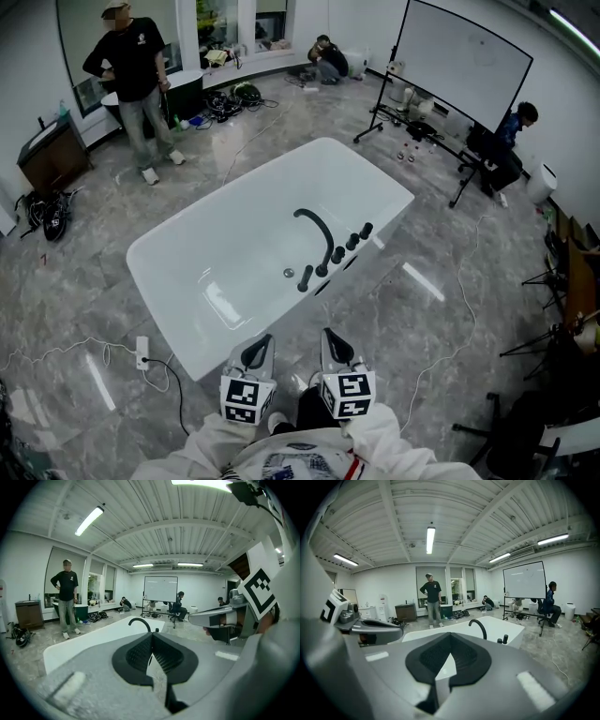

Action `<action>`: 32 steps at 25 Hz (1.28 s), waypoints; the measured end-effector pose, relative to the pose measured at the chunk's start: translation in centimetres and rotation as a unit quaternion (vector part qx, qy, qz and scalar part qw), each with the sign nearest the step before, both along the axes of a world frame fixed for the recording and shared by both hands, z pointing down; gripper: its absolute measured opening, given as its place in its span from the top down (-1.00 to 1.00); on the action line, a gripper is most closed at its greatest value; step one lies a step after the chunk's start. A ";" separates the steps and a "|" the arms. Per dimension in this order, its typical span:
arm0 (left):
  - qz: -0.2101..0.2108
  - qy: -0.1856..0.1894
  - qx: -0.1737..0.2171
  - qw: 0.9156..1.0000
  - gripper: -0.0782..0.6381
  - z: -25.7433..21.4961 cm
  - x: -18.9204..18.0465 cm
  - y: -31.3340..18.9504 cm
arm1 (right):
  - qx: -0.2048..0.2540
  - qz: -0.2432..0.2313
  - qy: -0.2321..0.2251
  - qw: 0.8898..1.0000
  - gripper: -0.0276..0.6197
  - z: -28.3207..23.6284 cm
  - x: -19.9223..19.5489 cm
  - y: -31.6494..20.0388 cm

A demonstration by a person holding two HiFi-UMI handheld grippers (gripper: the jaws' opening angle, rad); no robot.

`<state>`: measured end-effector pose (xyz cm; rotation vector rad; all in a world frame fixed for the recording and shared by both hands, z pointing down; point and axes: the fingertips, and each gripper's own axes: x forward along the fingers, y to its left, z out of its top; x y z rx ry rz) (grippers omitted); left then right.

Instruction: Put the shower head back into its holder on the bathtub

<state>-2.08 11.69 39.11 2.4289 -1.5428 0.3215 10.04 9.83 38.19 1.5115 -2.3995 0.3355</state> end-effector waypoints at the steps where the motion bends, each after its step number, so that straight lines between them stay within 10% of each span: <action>1: 0.002 0.001 -0.001 1.000 0.79 0.0 0.2 0.6 | 0.000 0.000 0.001 1.000 0.90 -0.1 0.1 0.7; 32: -0.015 -0.005 0.005 1.000 0.78 -1.2 6.3 1.8 | 0.003 -0.041 -0.006 0.999 0.90 -0.1 5.7 2.0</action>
